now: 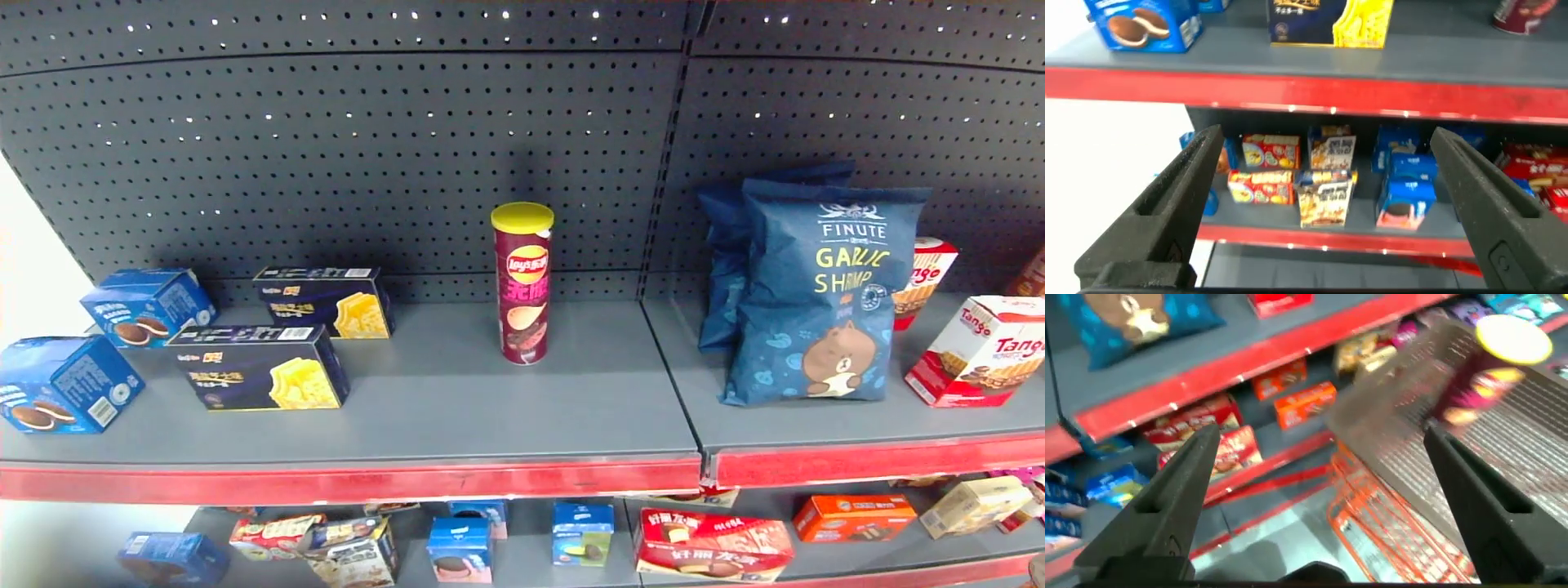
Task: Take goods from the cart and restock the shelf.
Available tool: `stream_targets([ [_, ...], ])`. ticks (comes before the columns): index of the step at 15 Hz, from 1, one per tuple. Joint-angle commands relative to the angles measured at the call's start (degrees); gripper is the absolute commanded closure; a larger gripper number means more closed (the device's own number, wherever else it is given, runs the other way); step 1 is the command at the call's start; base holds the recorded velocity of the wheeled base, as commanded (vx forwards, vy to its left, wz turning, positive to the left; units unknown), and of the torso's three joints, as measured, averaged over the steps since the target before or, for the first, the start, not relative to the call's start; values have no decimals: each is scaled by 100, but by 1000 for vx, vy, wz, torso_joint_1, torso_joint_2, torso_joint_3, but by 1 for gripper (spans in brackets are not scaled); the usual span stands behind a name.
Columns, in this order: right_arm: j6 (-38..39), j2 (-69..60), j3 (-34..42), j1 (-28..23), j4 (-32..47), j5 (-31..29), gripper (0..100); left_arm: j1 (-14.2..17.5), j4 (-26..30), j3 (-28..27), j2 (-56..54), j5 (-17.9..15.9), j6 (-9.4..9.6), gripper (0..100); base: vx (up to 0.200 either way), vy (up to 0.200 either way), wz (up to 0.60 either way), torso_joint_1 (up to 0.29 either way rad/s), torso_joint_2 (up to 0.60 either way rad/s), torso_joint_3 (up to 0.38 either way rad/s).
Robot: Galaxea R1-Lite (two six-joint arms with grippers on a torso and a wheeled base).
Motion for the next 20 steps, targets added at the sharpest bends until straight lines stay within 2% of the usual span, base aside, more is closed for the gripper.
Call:
stream_targets([
  [1,-27,25,46,1,7,-65,0,1,-4,1,9,1,-2,0,0,0,-600,-12,2,7],
  [3,-35,16,134,18,-2,-259,0,1,-4,1,9,1,-2,0,0,0,-600,3,-3,7],
  [12,-44,7,134,36,-2,-259,0,1,-4,1,9,10,-2,0,0,0,-600,4,2,1],
  [17,-44,-2,143,62,-2,-268,0,1,-4,9,9,1,-10,0,0,0,0,0,0,0],
  [20,-44,-2,196,62,-2,-268,0,1,-4,1,9,1,-10,0,0,0,-600,1,2,5],
])
